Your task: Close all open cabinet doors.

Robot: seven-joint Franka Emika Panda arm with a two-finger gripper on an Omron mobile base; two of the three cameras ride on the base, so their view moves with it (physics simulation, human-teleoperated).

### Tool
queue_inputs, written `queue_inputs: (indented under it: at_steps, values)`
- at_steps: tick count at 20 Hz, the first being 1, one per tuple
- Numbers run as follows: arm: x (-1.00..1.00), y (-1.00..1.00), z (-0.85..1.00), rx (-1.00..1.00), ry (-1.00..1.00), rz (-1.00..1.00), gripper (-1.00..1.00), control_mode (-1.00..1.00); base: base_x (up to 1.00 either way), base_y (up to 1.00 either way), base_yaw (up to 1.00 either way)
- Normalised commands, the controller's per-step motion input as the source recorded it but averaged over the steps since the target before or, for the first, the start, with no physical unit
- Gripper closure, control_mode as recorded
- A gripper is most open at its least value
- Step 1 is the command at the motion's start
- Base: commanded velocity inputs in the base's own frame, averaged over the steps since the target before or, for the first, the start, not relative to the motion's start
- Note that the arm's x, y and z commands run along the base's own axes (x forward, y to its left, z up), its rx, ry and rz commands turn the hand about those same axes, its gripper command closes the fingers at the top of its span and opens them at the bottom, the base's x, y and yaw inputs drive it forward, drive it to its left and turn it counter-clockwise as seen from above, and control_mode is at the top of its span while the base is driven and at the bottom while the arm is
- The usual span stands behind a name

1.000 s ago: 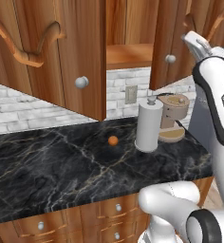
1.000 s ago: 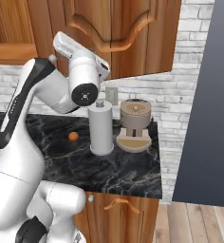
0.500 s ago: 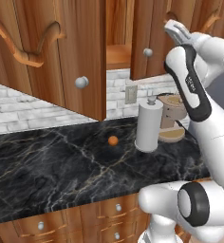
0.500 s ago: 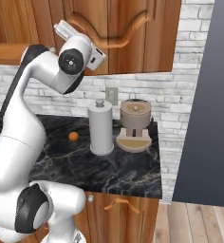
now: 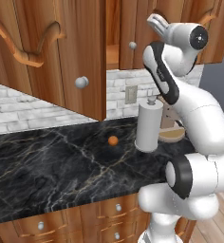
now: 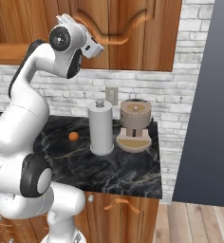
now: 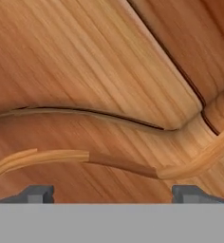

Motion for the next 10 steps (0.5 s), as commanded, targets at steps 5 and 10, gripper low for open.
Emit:
queue_inputs:
  at_steps: [5,10]
  values:
    - [0.83,0.00,0.00,0.00,0.12,-0.13,-1.00,-1.00,0.00,0.00,0.00]
    - [0.61,-0.09,-0.09,0.00,0.09,-0.09,-1.00,-1.00,0.00,0.00,0.00]
